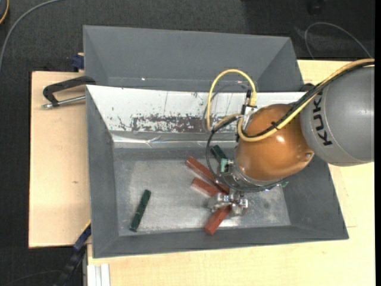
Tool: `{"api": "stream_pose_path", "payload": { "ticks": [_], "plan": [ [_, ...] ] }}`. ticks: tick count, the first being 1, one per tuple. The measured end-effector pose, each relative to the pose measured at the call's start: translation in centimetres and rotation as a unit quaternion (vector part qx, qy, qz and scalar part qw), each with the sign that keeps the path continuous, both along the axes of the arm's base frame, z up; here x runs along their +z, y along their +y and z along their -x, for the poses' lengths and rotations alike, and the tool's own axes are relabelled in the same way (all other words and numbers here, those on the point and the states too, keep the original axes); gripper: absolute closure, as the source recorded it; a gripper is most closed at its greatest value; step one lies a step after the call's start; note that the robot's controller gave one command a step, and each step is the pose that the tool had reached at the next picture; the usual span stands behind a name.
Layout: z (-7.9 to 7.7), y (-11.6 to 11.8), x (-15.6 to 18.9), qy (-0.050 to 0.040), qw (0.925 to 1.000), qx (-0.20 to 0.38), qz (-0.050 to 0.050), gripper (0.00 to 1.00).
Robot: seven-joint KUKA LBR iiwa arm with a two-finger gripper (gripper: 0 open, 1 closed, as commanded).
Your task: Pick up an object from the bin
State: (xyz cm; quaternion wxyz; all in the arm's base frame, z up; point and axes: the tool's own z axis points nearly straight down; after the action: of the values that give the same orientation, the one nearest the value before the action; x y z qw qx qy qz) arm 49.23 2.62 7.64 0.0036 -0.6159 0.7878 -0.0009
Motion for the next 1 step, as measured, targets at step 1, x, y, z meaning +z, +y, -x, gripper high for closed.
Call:
{"api": "stream_pose_path", "payload": {
  "ticks": [1],
  "plan": [
    [-0.9, -0.65, 9.45, 0.0016, 0.9999, -0.013, 0.0, 1.0]
  ]
}}
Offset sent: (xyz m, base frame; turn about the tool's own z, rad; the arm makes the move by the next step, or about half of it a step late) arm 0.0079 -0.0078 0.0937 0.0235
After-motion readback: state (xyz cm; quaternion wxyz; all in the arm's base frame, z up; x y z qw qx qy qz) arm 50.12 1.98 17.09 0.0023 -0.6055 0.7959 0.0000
